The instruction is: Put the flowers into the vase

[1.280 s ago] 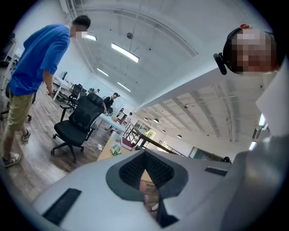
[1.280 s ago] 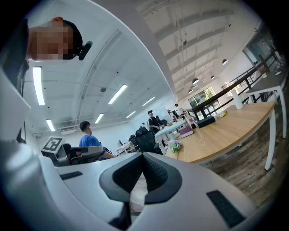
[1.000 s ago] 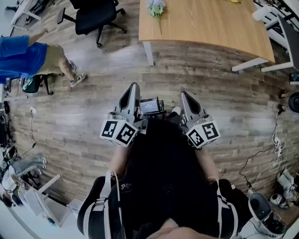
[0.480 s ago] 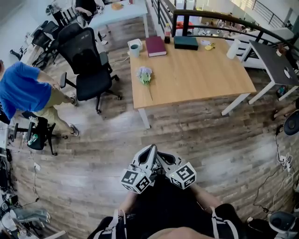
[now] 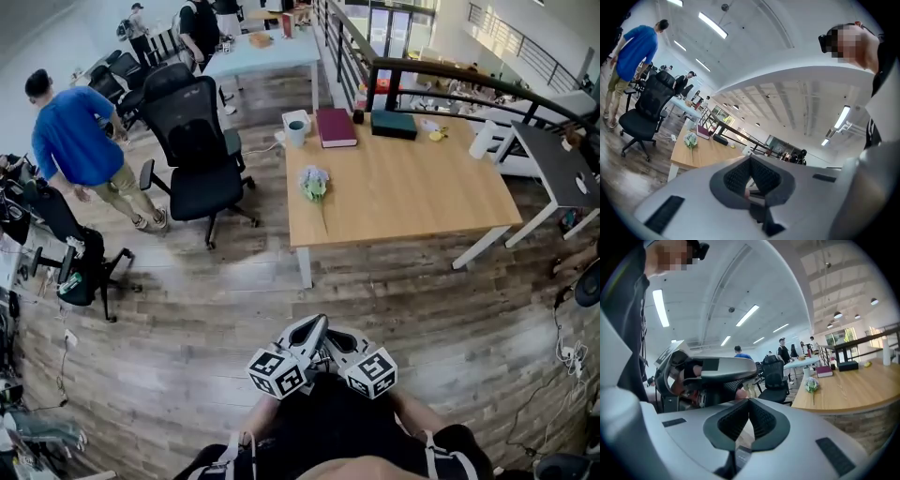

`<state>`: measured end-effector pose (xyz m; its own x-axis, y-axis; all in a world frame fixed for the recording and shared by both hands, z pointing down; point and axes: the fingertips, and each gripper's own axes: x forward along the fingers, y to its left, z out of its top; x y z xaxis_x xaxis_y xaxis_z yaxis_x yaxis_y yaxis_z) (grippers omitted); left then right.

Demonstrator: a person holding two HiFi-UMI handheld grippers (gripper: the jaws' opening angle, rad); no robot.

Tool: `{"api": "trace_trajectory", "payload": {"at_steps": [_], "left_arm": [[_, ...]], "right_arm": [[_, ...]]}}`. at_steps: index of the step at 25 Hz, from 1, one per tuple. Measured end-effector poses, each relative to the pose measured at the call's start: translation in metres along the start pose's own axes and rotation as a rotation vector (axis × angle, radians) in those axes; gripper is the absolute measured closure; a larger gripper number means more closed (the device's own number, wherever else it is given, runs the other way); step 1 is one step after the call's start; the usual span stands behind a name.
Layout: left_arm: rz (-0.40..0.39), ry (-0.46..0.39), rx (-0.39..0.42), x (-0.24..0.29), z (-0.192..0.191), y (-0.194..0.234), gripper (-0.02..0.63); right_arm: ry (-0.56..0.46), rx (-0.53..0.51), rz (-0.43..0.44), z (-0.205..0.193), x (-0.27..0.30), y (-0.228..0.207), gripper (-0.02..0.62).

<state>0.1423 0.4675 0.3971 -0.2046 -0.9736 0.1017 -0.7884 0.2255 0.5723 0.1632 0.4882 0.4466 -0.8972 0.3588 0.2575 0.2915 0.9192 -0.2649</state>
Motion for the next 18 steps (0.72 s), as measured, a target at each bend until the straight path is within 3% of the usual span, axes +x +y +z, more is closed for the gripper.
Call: {"api": "trace_trajectory", "payload": {"at_steps": [2,4,7,10,13,18], "left_arm": [[-0.005,0.007,-0.017,-0.007,0.001,0.007,0.558],[-0.010,0.003,-0.035,-0.015,0.004,0.015,0.558],[-0.036,-0.009,-0.060,-0.020,0.012,0.021,0.558],[-0.070,0.019,-0.060,-0.011,0.012,0.026,0.558],[-0.090,0.004,-0.073,-0.004,0.014,0.038,0.558],[-0.017,-0.061,-0.070,0.012,0.036,0.074,0.558]], "right_arm": [[0.040,-0.119,-0.009,0.000,0.009,0.008,0.588],[0.049,-0.151,0.001,0.001,0.017,0.016,0.588],[0.023,-0.093,0.012,0.004,0.026,0.018,0.588],[0.031,-0.061,-0.030,0.003,0.030,0.008,0.588],[0.026,0.085,-0.016,0.001,0.036,-0.006,0.586],[-0.047,0.151,-0.067,0.017,0.045,-0.055,0.586]]}}
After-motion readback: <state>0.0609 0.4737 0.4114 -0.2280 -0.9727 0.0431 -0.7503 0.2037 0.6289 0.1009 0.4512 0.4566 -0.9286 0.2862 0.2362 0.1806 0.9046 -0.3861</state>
